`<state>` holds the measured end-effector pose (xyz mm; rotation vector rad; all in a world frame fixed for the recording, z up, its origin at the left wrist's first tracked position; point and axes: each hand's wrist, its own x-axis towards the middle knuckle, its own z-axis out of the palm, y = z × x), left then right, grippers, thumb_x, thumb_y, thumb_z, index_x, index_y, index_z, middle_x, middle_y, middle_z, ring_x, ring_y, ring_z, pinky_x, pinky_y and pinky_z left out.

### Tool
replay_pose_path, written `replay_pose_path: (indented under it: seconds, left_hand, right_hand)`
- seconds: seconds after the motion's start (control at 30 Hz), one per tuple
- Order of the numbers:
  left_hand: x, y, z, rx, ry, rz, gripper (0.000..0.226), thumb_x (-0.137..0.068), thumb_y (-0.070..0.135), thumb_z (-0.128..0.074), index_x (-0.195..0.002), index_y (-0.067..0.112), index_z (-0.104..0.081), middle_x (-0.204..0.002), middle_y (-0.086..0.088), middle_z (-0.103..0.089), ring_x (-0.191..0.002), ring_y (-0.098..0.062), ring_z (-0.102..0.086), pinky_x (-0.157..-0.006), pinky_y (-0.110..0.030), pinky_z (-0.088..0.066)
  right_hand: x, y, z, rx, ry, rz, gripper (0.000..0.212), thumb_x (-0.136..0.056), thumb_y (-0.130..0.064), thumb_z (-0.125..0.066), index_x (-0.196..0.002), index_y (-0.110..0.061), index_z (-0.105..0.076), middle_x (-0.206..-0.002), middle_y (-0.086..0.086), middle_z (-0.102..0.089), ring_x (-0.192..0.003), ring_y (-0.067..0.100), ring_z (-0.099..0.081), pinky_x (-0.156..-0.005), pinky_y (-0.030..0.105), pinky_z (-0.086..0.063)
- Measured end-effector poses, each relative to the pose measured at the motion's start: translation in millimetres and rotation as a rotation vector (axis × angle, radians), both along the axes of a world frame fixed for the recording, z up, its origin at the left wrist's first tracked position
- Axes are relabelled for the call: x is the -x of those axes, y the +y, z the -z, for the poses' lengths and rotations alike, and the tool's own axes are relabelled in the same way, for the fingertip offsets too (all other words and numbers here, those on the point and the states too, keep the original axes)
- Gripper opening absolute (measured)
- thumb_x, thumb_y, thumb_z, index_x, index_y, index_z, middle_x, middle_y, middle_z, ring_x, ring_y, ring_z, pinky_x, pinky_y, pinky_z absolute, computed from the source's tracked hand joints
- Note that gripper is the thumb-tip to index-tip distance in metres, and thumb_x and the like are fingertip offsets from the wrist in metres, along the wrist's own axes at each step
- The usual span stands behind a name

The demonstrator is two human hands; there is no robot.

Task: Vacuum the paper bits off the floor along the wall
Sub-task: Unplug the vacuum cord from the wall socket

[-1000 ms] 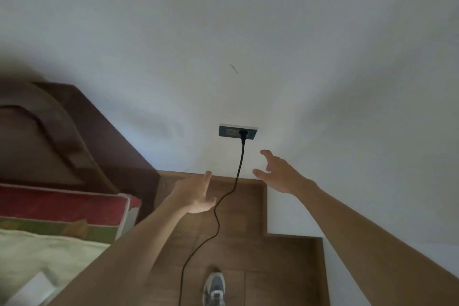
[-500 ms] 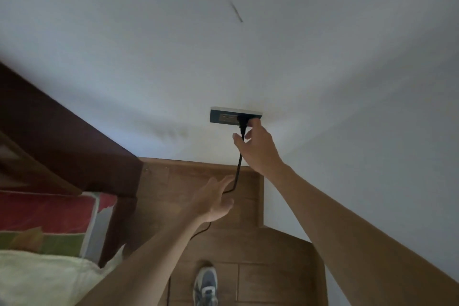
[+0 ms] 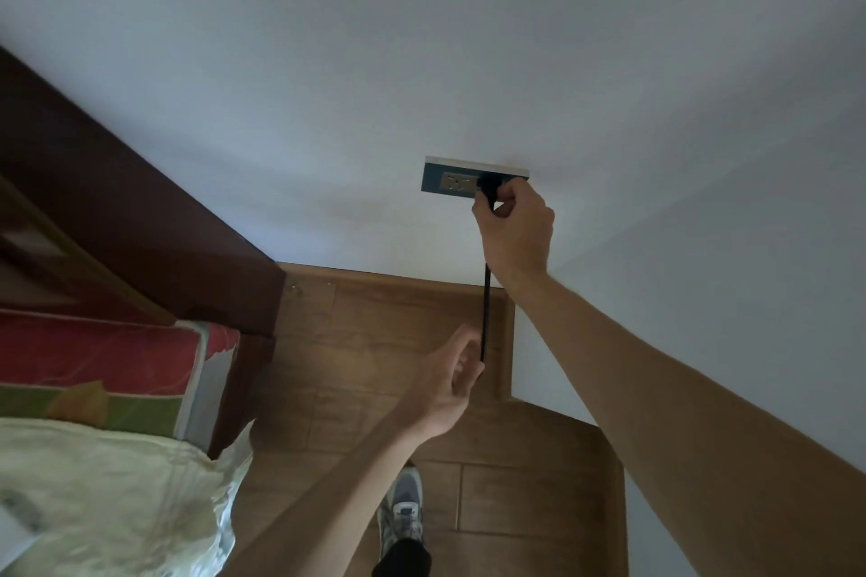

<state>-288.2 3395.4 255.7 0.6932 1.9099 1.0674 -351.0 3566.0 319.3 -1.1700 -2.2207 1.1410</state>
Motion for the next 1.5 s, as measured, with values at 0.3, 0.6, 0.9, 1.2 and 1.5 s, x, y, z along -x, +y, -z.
replay_pose_path:
  seconds: [0.3, 0.6, 0.9, 1.2, 1.5]
  left_hand:
    - [-14.2, -6.1, -9.5, -0.086, -0.101, -0.032, 0.03, -0.1, 0.026, -0.053, -0.128, 0.034, -0.045, -0.08, 0.007, -0.058, -0.079, -0.016, -0.065, -0.075, -0.036, -0.058]
    - [-13.0, -8.7, -19.9, -0.113, -0.195, -0.064, 0.027, -0.099, 0.016, -0.054, -0.122, 0.028, -0.046, -0.07, 0.008, -0.052, -0.069, -0.021, -0.062, -0.065, -0.042, -0.057]
    - [-3.3, -14.3, -26.6, -0.083, -0.352, -0.055, 0.033, -0.098, 0.013, -0.056, -0.122, 0.032, -0.043, -0.082, -0.004, -0.051, -0.077, -0.016, -0.064, -0.065, -0.033, -0.062]
    - [-10.4, -14.8, -28.8, -0.059, -0.398, -0.079, 0.035, -0.098, 0.014, -0.056, -0.126, 0.03, -0.042, -0.088, -0.007, -0.051, -0.082, -0.02, -0.065, -0.08, -0.056, -0.058]
    - [-7.7, -22.0, -33.1, -0.061, -0.388, -0.114, 0.034, -0.098, 0.012, -0.055, -0.123, 0.033, -0.045, -0.086, -0.004, -0.053, -0.083, -0.019, -0.065, -0.076, -0.043, -0.062]
  right_hand:
    - [1.7, 2.6, -1.9, -0.109, -0.084, -0.059, 0.019, -0.089, -0.023, -0.066, -0.088, -0.004, -0.062, -0.064, -0.003, -0.054, -0.059, 0.019, -0.053, -0.057, 0.031, -0.044]
    - [4.0, 2.9, 3.5, -0.118, -0.073, -0.047, 0.022, -0.091, -0.025, -0.066, -0.082, -0.008, -0.055, -0.069, 0.002, -0.055, -0.056, 0.018, -0.051, -0.055, 0.026, -0.04]
    - [4.3, 0.8, 8.2, -0.075, -0.013, -0.042, 0.024, -0.091, -0.018, -0.066, -0.077, -0.009, -0.049, -0.064, 0.004, -0.055, -0.051, 0.024, -0.053, -0.051, 0.033, -0.049]
    - [-0.2, 0.2, 13.7, -0.096, 0.016, -0.068, 0.02, -0.092, -0.013, -0.064, -0.08, -0.008, -0.049, -0.056, -0.006, -0.045, -0.047, 0.01, -0.04, -0.049, 0.022, -0.037]
    - [4.4, -7.8, 7.2, -0.097, -0.018, 0.003, 0.02, -0.092, -0.014, -0.062, -0.079, -0.007, -0.049, -0.057, -0.007, -0.042, -0.047, 0.01, -0.037, -0.048, 0.019, -0.03]
